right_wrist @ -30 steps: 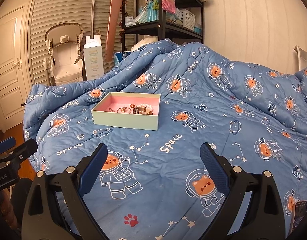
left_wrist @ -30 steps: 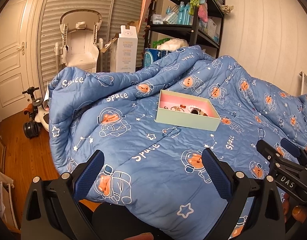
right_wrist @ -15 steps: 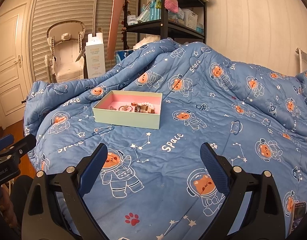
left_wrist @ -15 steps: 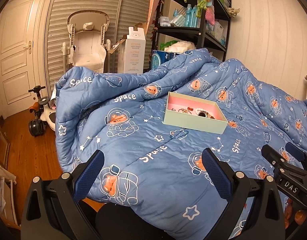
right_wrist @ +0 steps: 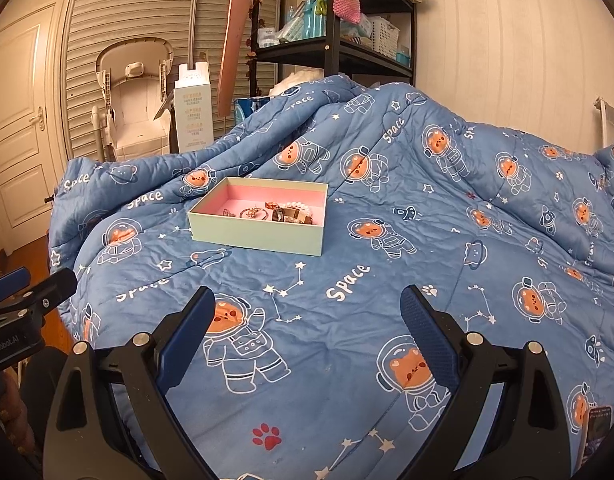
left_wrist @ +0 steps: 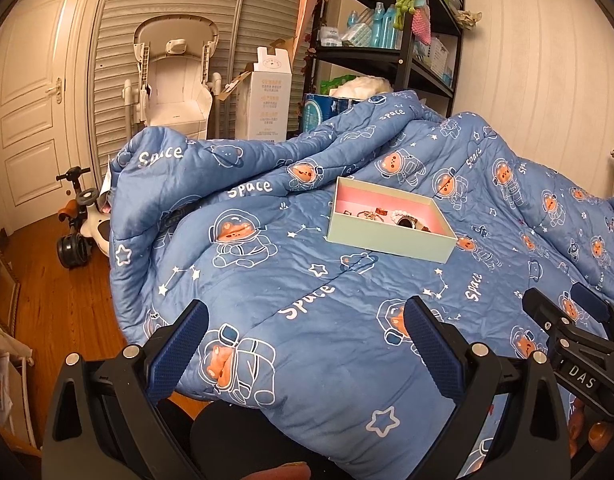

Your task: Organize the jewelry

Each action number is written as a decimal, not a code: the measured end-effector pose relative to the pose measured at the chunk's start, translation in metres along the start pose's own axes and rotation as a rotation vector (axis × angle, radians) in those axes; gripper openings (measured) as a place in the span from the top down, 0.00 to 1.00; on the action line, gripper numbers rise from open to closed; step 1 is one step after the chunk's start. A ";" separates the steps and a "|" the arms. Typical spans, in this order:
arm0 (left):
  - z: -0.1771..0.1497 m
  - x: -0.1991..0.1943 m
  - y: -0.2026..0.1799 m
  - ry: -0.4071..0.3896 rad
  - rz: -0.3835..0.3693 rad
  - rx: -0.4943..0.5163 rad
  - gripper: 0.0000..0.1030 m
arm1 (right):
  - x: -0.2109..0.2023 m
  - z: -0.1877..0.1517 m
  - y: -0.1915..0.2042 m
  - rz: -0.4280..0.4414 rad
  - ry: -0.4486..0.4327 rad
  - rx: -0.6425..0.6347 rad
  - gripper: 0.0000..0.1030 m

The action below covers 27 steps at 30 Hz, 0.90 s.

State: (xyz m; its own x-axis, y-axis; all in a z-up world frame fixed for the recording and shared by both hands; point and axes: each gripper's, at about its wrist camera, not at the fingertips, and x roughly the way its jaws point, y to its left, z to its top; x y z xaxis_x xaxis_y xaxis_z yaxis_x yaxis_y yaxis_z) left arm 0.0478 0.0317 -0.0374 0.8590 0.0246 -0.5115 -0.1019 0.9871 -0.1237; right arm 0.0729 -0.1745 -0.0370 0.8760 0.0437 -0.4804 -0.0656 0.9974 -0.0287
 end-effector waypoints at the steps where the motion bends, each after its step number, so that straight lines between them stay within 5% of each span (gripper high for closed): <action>1: 0.000 0.000 0.000 0.000 0.001 0.000 0.07 | 0.000 0.000 0.000 0.000 0.001 0.000 0.10; 27: -0.001 0.002 -0.001 0.010 0.006 0.001 0.07 | 0.001 0.000 0.001 0.002 0.006 -0.007 0.10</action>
State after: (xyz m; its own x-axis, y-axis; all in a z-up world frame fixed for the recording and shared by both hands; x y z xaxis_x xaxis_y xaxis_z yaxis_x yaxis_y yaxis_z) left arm 0.0494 0.0310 -0.0391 0.8530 0.0293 -0.5211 -0.1068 0.9871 -0.1192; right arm 0.0733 -0.1732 -0.0373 0.8729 0.0455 -0.4857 -0.0709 0.9969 -0.0341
